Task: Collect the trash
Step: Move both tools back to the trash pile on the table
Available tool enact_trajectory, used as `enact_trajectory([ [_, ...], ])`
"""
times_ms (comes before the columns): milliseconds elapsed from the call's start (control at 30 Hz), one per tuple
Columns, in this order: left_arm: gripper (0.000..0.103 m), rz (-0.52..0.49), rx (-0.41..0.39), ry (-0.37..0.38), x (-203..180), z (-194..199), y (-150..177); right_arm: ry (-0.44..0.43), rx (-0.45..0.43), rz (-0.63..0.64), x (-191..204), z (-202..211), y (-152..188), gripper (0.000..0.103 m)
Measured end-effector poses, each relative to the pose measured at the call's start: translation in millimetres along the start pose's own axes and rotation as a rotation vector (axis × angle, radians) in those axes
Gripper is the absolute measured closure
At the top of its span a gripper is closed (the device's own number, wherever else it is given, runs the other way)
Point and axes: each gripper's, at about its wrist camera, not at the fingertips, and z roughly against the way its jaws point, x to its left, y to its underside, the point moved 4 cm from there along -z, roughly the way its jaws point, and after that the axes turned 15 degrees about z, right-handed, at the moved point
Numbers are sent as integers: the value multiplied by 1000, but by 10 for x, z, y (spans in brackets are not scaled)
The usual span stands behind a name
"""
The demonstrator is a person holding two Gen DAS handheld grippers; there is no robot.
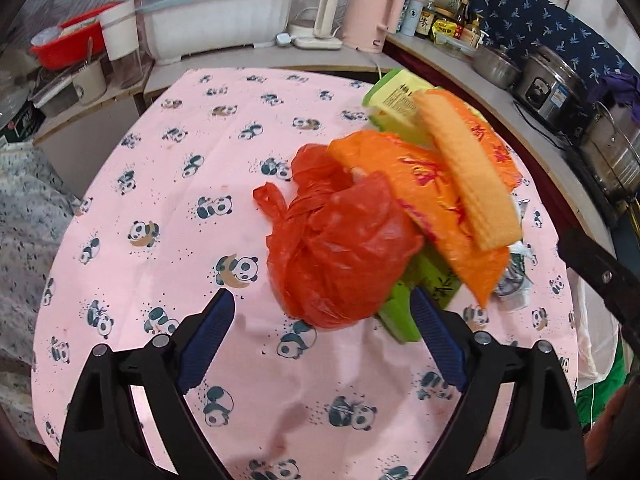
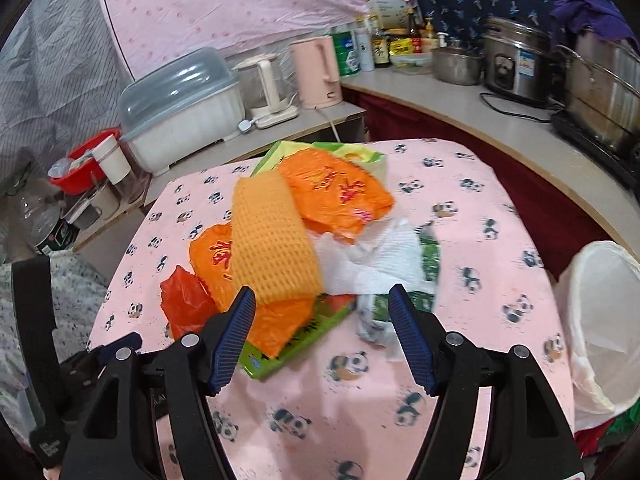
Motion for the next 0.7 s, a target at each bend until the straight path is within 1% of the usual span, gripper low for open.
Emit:
enact_trajectory([
  [167, 18, 17, 27, 37, 81, -177, -70, -11, 40, 29, 174, -299, -90, 36],
  [233, 18, 13, 30, 51, 66, -206, -86, -13, 54, 43, 228, -390, -106, 39],
  [267, 18, 8, 27, 57, 56, -211, -94, -11, 60, 52, 255, -429, -114, 45],
  [300, 19, 3, 25, 63, 39, -215, -106, -13, 65, 59, 279, -458, -119, 55],
  [333, 22, 0, 24, 69, 22, -216, -111, -16, 70, 62, 295, -482, -127, 59],
  [367, 24, -2, 25, 74, 7, -219, -114, -18, 72, 65, 310, -497, -130, 66],
  [433, 39, -7, 39, 88, -32, -237, -118, -11, 71, 69, 309, -502, -140, 78],
  [467, 44, -11, 45, 91, -49, -247, -115, -10, 72, 72, 311, -503, -148, 90],
  [500, 51, -18, 46, 90, -63, -254, -113, -13, 69, 72, 303, -496, -153, 98],
  [633, 61, -32, 33, 101, -95, -204, -100, -12, 38, 63, 243, -381, -190, 101],
  [700, 64, -29, 29, 112, -101, -157, -92, -8, 21, 56, 201, -303, -207, 102],
])
